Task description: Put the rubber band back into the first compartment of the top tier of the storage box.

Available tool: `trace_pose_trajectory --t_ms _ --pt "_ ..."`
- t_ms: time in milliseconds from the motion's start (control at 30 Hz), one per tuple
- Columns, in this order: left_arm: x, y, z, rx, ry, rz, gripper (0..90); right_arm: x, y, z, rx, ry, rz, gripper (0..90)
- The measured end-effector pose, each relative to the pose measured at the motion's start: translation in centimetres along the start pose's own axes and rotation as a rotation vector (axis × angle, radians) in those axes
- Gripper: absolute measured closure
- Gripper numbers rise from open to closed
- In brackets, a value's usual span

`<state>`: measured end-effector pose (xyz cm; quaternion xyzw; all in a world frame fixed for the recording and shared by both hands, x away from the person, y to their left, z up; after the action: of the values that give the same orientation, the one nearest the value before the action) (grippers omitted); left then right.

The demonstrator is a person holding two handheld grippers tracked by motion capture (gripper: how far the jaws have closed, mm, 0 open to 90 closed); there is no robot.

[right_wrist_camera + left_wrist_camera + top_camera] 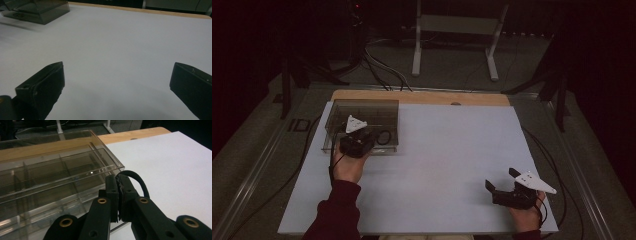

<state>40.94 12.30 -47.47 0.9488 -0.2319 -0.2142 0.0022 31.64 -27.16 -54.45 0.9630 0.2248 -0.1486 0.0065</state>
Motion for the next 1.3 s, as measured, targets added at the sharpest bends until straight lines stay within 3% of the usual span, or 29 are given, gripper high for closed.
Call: trace_pose_trajectory --t_ms 700,1300 --pt "-0.8 -3.0 0.1 -0.012 0.004 -0.049 89.0 0.0 0.0 0.0 0.0 0.004 -0.004 0.0" --pt "-2.4 -6.2 0.4 -0.03 0.005 -0.123 89.0 0.2 -0.1 0.0 -0.001 0.003 -0.012 0.0"
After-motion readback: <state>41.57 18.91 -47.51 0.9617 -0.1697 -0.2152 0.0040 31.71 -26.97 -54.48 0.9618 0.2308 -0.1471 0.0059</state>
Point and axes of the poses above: each handheld gripper's, and its own axes: x roughly forward along the jaws, z roughly out of its underside, y roughly to its right, the point moved 10 cm from there along x, roughly forward along the jaws, and after that the axes turned 9 degrees about y, right-handed, at the moved point
